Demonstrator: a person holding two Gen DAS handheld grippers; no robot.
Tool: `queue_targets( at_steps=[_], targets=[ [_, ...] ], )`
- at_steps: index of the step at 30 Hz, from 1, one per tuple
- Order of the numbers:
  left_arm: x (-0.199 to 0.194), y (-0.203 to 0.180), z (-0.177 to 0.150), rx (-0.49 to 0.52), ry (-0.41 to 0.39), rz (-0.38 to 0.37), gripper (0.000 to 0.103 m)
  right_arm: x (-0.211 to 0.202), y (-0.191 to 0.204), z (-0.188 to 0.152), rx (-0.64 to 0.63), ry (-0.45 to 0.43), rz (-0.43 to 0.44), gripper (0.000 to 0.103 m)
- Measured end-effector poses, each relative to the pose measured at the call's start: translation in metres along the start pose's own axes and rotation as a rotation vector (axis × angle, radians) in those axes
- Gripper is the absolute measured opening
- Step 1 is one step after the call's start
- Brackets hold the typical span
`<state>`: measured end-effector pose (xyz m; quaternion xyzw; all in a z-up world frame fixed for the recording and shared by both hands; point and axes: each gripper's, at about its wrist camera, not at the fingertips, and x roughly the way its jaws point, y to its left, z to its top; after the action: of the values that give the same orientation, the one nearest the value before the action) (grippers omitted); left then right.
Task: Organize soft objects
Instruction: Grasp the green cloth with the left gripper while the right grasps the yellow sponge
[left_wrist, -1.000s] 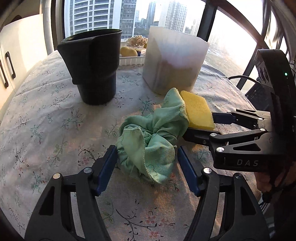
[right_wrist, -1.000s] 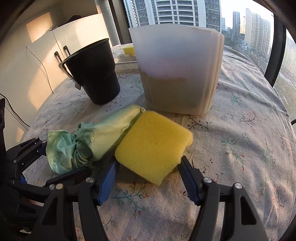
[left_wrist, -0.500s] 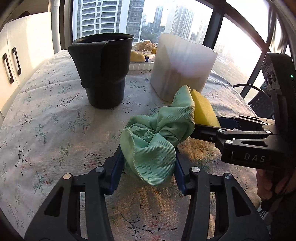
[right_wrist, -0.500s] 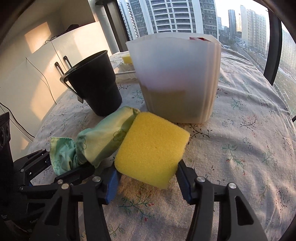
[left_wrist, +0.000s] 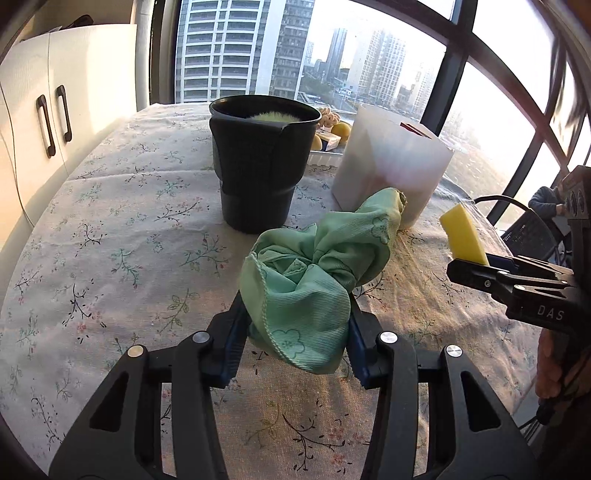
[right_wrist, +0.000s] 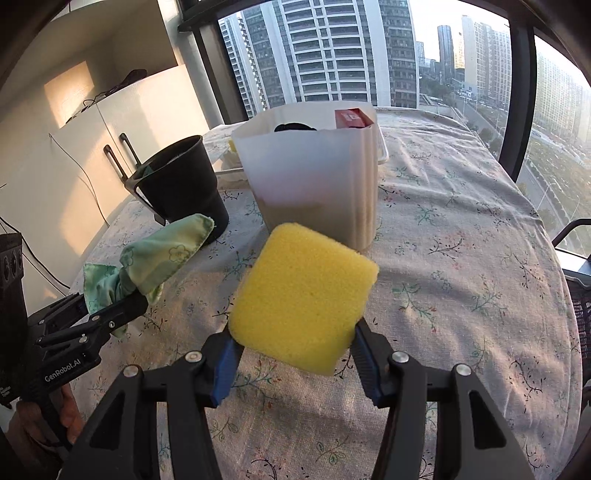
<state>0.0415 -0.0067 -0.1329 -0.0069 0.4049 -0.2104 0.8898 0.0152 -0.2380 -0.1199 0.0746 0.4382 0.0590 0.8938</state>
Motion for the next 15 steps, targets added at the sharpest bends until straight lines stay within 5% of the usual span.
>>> queue_targets(
  at_steps=[15],
  targets=[
    [-0.018, 0.060, 0.023, -0.076, -0.055, 0.146, 0.044, -0.004, -0.052, 0.015, 0.087, -0.015, -0.111, 0.057]
  ],
)
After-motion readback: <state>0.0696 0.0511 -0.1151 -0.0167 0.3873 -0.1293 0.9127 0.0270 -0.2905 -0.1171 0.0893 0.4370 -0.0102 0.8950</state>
